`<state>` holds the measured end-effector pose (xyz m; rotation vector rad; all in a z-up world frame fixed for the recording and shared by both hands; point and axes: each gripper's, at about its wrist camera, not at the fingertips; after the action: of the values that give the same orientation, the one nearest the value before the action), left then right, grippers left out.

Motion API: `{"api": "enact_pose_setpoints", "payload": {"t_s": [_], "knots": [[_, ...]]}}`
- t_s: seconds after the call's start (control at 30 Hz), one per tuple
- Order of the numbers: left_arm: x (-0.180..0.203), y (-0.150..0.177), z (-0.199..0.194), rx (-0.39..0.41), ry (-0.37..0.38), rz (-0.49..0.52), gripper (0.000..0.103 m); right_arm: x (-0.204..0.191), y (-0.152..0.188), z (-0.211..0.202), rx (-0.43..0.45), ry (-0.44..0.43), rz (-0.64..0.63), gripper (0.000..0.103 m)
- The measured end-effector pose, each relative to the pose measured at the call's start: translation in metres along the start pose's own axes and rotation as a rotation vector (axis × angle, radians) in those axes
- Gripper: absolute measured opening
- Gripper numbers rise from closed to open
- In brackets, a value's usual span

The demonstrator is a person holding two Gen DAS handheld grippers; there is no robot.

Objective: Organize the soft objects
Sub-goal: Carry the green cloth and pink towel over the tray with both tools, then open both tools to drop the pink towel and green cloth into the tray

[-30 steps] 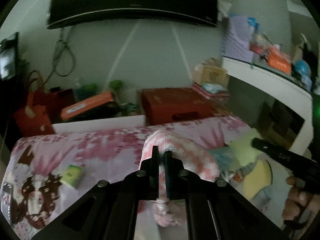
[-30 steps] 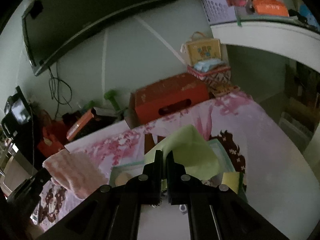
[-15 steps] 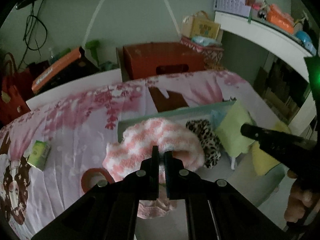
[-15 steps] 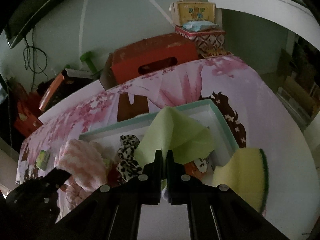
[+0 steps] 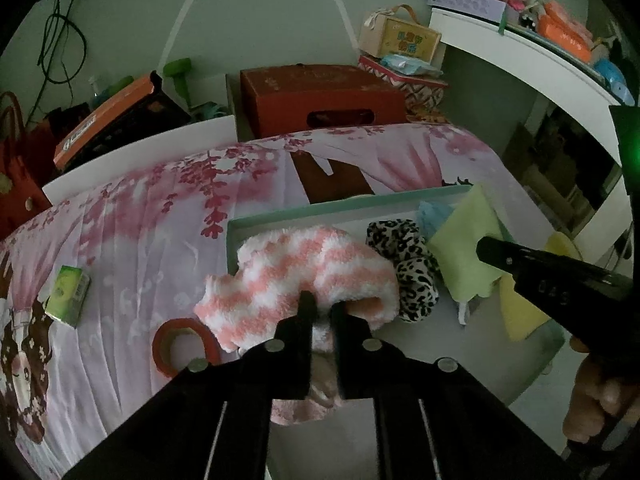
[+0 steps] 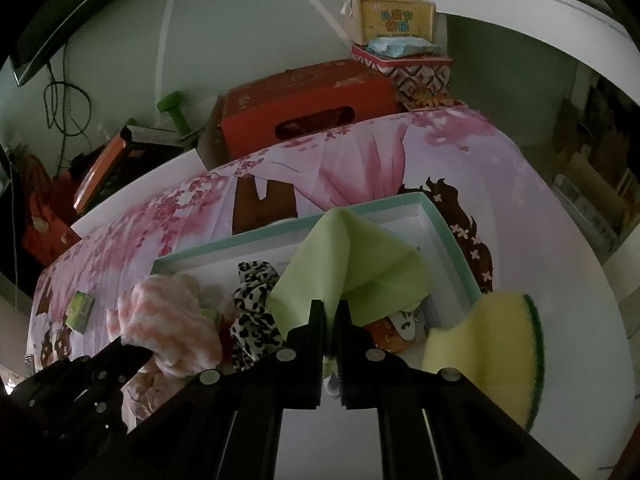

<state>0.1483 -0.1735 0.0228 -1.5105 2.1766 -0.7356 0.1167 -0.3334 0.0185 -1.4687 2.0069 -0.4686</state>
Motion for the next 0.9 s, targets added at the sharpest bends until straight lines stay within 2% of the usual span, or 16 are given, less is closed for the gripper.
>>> {"api": "enact_pose_setpoints", "payload": {"t_s": [0.03, 0.1, 0.13, 0.4, 0.5, 0.73, 0.77, 0.83, 0.9], "knots": [[-0.001, 0.000, 0.000, -0.003, 0.002, -0.002, 0.027, -0.001, 0.000, -0.001, 0.002, 0.006, -0.006, 0.007], [-0.003, -0.001, -0.003, -0.008, 0.005, -0.003, 0.039, -0.004, -0.001, -0.003, 0.008, 0.011, -0.014, 0.007], [-0.004, -0.001, -0.006, -0.004, 0.007, -0.006, 0.041, -0.005, -0.001, -0.005, 0.011, 0.012, -0.016, 0.007], [-0.017, -0.005, -0.029, 0.029, 0.027, -0.038, 0.049, -0.011, -0.004, -0.016, 0.018, 0.031, -0.040, 0.007], [-0.024, -0.007, -0.036, 0.042, 0.030, -0.052, 0.050, -0.014, -0.004, -0.019, 0.023, 0.035, -0.062, 0.011], [-0.049, -0.009, -0.054, 0.080, 0.014, -0.106, 0.052, -0.019, -0.005, -0.030, 0.039, 0.040, -0.086, 0.012], [-0.053, -0.009, -0.055, 0.081, 0.006, -0.118, 0.053, -0.019, -0.005, -0.031, 0.042, 0.041, -0.087, 0.013], [-0.059, -0.009, -0.054, 0.078, -0.010, -0.134, 0.064, -0.019, -0.006, -0.033, 0.046, 0.042, -0.081, 0.024], [-0.065, -0.009, -0.051, 0.064, -0.029, -0.150, 0.071, -0.018, -0.005, -0.032, 0.041, 0.046, -0.077, 0.040]]}}
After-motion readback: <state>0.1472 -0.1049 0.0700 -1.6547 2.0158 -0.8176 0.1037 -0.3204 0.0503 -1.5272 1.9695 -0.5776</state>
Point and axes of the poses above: each gripper's, at about its wrist camera, not at the fingertips, and z roughly the way its jaws point, x to its right, y to its underside, and after that the axes turned 9 degrees about -y, right-handed
